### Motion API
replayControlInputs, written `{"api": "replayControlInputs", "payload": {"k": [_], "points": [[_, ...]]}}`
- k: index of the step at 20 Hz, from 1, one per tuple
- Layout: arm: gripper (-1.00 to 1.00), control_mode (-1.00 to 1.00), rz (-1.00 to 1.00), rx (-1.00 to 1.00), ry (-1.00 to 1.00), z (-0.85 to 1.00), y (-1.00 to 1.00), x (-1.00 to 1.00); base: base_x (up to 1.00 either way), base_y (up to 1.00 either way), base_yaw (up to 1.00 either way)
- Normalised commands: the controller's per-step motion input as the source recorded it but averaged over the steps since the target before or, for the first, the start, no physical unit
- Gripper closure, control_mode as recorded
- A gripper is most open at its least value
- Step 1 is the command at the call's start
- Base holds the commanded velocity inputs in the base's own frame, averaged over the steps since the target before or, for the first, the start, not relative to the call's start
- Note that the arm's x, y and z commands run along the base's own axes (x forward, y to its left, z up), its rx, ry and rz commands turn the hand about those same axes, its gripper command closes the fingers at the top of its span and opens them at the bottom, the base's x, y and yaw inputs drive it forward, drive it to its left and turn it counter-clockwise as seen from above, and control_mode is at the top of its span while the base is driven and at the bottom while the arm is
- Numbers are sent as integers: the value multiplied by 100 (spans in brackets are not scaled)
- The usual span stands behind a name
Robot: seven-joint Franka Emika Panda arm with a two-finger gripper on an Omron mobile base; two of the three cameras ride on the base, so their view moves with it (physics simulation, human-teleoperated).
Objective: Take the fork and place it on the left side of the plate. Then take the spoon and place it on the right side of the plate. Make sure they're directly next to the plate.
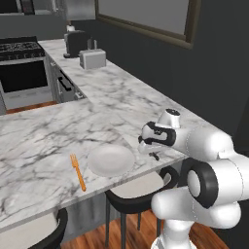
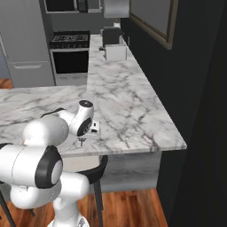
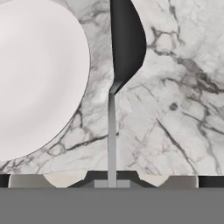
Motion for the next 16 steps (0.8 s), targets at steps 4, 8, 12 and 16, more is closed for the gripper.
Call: {"api": "replayControlInputs", "payload": {"k": [4,8,12,16], "points": [[100,-100,0,0,0,-6,3,4,0,0,0],[100,-100,0,0,0,-5,6,0,0,0,0],[100,-100,0,0,0,-10,3,0,0,0,0],[100,-100,0,0,0,-12,5,0,0,0,0]]}}
